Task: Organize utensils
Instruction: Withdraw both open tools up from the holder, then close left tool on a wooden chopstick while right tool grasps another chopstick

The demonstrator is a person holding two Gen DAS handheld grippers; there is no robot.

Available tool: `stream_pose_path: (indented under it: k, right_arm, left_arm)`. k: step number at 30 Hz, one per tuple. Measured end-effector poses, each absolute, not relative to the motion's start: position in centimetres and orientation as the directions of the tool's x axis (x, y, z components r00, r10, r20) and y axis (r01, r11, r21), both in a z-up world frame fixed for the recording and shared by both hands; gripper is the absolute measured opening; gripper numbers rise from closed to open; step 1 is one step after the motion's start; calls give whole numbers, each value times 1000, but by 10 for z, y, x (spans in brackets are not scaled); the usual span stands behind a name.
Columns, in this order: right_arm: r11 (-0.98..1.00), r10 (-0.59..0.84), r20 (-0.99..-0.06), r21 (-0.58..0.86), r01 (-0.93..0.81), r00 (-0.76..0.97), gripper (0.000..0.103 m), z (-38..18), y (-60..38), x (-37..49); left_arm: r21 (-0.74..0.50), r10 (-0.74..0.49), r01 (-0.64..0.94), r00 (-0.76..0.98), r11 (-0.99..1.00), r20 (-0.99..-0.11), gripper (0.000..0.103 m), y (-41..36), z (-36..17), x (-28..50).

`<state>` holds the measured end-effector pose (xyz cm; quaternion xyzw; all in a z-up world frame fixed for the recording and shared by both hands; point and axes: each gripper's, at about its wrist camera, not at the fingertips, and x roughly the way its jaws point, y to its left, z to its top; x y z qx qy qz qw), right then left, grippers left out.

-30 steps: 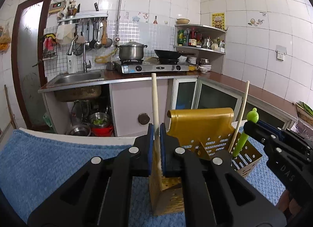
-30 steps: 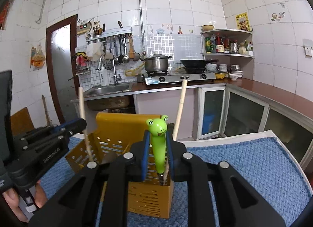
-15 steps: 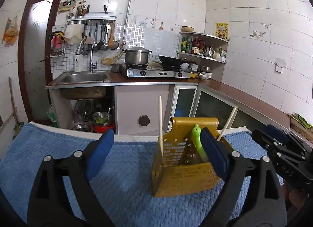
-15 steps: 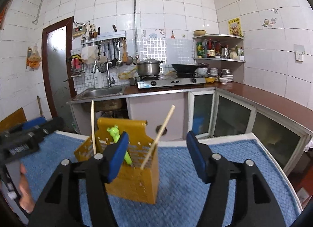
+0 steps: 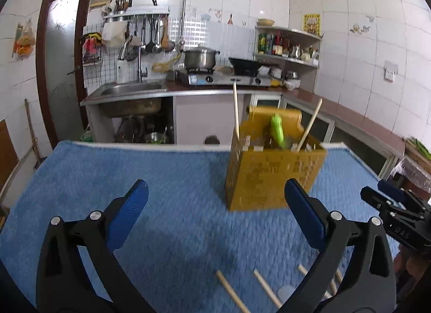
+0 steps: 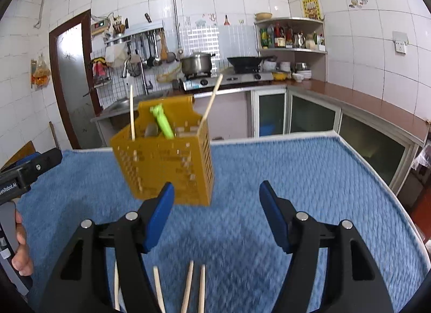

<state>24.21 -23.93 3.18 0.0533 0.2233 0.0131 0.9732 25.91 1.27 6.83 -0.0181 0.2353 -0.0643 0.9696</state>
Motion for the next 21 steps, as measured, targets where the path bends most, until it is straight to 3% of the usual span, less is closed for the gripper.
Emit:
stream_pose_path:
  k: [21]
  right_arm:
    - [996, 43, -588, 92, 14, 808, 65, -31, -237, 216]
  left_arm:
    - [-108, -139, 89, 725, 990, -675, 98, 8, -9, 241]
